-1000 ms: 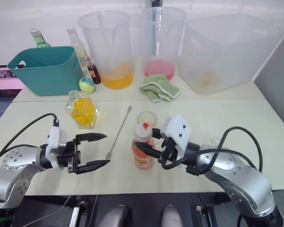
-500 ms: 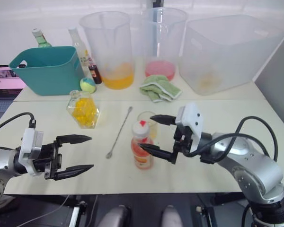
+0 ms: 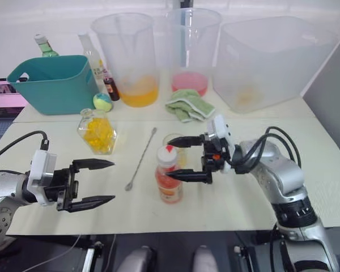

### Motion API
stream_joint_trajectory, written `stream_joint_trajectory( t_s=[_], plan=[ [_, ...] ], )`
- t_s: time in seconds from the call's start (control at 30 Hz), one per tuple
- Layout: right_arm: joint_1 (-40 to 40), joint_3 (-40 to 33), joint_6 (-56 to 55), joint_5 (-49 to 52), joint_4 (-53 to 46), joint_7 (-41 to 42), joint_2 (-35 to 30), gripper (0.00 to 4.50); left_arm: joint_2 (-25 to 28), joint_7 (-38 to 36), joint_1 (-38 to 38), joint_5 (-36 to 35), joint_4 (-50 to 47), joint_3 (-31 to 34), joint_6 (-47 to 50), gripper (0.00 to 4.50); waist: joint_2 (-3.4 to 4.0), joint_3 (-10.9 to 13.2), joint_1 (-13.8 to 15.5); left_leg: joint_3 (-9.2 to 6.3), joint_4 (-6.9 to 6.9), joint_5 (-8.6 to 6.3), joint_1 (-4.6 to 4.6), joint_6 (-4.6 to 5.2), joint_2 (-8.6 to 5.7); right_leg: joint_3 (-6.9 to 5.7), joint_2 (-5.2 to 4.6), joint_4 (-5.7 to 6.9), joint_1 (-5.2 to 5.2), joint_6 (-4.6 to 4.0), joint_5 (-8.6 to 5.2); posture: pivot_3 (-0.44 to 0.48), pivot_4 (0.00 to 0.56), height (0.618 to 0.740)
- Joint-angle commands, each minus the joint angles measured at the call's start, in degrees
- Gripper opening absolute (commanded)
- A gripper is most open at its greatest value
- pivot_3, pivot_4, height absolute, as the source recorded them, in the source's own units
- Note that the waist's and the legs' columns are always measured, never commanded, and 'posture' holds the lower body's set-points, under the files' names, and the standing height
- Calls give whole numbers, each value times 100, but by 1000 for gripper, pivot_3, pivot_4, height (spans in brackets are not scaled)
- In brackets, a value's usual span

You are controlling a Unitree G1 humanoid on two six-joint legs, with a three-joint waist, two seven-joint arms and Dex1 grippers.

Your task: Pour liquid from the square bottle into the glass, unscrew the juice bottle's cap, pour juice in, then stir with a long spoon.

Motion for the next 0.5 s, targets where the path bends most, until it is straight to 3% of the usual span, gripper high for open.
stream_joint_trajectory(
  t_s=[0.03, 0.37, 0.5],
  plan=[
    [-152, 7, -198, -114, 17, 252, 62, 4481, 124, -61, -24, 19, -84, 71, -55, 4500, 0, 0, 15, 0, 0, 0, 0, 0, 0, 1, -1, 0, 0, 0, 0, 0, 150, 738],
    [-145, -119, -184, -129, -46, 266, 230, 1366, 121, -117, -103, 116, -38, 14, -114, 4500, 0, 0, 19, 0, 0, -1, 0, -3, 1, 1, 0, 1, -5, -1, 1, 0, 150, 738],
    [53, -216, -119, -90, -342, 22, 231, 1297, 116, -157, -112, 173, 0, -31, -155, 4500, 0, 0, 25, -1, 0, -3, -2, -5, 1, 1, 0, 3, -10, -2, 1, 0, 150, 738]
  ],
)
